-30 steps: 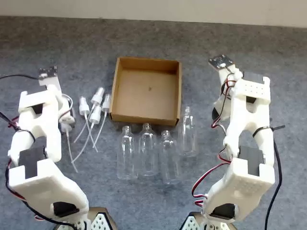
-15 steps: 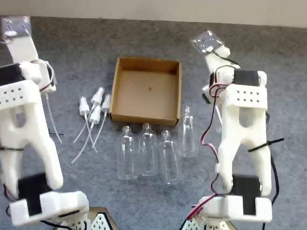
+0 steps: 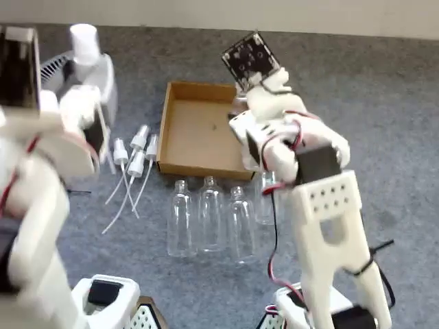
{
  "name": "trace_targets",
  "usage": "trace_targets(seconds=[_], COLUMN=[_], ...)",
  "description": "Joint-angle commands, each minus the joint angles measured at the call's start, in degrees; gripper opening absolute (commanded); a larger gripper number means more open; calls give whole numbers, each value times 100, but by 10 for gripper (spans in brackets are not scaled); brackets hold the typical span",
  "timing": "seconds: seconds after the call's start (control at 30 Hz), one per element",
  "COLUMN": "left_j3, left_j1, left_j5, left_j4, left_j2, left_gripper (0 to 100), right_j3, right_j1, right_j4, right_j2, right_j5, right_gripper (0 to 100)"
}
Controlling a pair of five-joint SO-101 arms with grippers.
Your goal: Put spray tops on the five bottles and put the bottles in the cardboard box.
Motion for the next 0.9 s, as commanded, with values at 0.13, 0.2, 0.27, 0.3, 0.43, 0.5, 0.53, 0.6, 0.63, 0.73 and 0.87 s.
trace_targets(seconds=[0.13, 0.2, 0.27, 0.3, 0.43, 0.5, 0.53, 0.6, 0.63, 0.73, 0.87], left_j3=[-180, -180, -180, -180, -189, -189, -189, -189, -180, -180, -180], left_j1=[1200, 1420, 1622, 1736, 2273, 2466, 2545, 2668, 2738, 2809, 2809], left_j5=[387, 387, 387, 396, 396, 396, 396, 396, 396, 396, 396], left_j4=[-1697, -1916, -1916, -1916, -2119, -2215, -2259, -2251, -2242, -2259, -2277], left_j2=[31, 171, 365, 470, 892, 1077, 1165, 1314, 1367, 1508, 1675], left_gripper=[5, 5, 5, 5, 5, 5, 5, 5, 5, 5, 5], right_j3=[3846, 4655, 5174, 5279, 5525, 5525, 5525, 5525, 5534, 5552, 5552], right_j1=[-664, -760, -866, -919, -1015, -1015, -1015, -1015, -1015, -1015, -1015], right_j4=[-2844, -3152, -3204, -3204, -3187, -3187, -3187, -3187, -3187, -3187, -3187], right_j2=[-2536, -3134, -3670, -3925, -4629, -4769, -4787, -4796, -4796, -4813, -4822], right_j5=[-695, -774, -782, -782, -782, -782, -782, -782, -782, -782, -782], right_gripper=[4, 4, 4, 4, 3, 3, 3, 3, 3, 3, 3])
